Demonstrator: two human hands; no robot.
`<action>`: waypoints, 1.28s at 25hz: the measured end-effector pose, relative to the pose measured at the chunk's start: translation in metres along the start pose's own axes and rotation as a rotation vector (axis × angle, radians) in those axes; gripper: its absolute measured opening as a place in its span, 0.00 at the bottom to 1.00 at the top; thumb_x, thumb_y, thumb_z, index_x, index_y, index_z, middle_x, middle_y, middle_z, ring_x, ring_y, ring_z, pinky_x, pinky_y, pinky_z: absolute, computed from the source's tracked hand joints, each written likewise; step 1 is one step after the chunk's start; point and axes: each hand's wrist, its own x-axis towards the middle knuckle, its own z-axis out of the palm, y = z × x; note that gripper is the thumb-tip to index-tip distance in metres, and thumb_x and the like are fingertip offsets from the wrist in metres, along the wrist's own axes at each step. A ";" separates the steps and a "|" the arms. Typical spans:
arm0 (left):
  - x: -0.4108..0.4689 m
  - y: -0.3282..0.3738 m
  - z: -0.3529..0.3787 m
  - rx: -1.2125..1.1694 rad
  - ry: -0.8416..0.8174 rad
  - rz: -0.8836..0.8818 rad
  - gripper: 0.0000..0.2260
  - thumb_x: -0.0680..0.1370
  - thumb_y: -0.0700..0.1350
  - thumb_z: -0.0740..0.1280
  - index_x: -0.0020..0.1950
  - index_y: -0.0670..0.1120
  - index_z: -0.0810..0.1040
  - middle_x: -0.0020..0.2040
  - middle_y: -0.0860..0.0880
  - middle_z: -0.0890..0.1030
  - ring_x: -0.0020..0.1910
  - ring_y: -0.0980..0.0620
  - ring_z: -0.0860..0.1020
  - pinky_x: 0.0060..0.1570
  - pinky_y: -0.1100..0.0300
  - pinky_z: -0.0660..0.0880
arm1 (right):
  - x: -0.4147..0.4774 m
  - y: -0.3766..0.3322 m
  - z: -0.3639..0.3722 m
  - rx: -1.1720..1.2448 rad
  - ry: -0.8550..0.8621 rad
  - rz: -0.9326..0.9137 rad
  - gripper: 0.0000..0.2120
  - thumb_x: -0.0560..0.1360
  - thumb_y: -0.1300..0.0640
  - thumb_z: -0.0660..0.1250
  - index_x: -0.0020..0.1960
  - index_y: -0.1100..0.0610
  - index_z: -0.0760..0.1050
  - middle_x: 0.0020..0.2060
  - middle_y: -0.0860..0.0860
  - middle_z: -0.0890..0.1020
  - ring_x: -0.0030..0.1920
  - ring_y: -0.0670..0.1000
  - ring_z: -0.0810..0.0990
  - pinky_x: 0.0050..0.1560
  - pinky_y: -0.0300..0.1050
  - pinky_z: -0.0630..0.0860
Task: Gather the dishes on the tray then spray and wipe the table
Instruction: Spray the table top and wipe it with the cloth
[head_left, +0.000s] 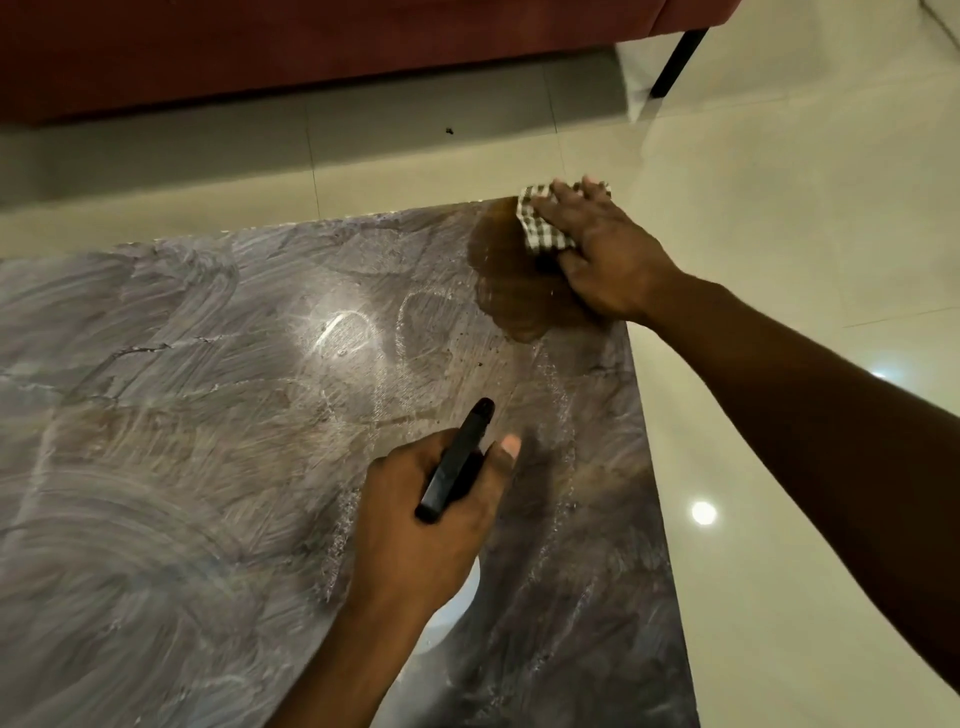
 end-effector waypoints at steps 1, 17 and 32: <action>-0.003 -0.003 0.002 -0.011 -0.020 -0.018 0.21 0.77 0.61 0.74 0.36 0.47 0.76 0.28 0.46 0.75 0.28 0.43 0.76 0.36 0.48 0.79 | -0.004 -0.007 0.005 -0.034 -0.029 -0.059 0.34 0.83 0.60 0.62 0.86 0.46 0.56 0.87 0.50 0.54 0.87 0.54 0.46 0.86 0.55 0.47; -0.068 0.000 0.057 -0.074 0.040 -0.086 0.15 0.78 0.58 0.74 0.40 0.49 0.81 0.31 0.44 0.79 0.31 0.42 0.80 0.36 0.46 0.79 | -0.069 0.023 0.012 0.055 -0.184 -0.223 0.33 0.83 0.64 0.62 0.85 0.47 0.58 0.86 0.50 0.55 0.87 0.53 0.46 0.85 0.51 0.46; -0.081 -0.016 0.047 0.026 0.069 -0.073 0.23 0.78 0.60 0.73 0.29 0.50 0.72 0.25 0.47 0.74 0.25 0.47 0.75 0.28 0.58 0.71 | -0.082 0.009 0.028 0.097 -0.086 -0.151 0.32 0.84 0.61 0.62 0.85 0.46 0.60 0.86 0.49 0.57 0.87 0.52 0.47 0.86 0.54 0.49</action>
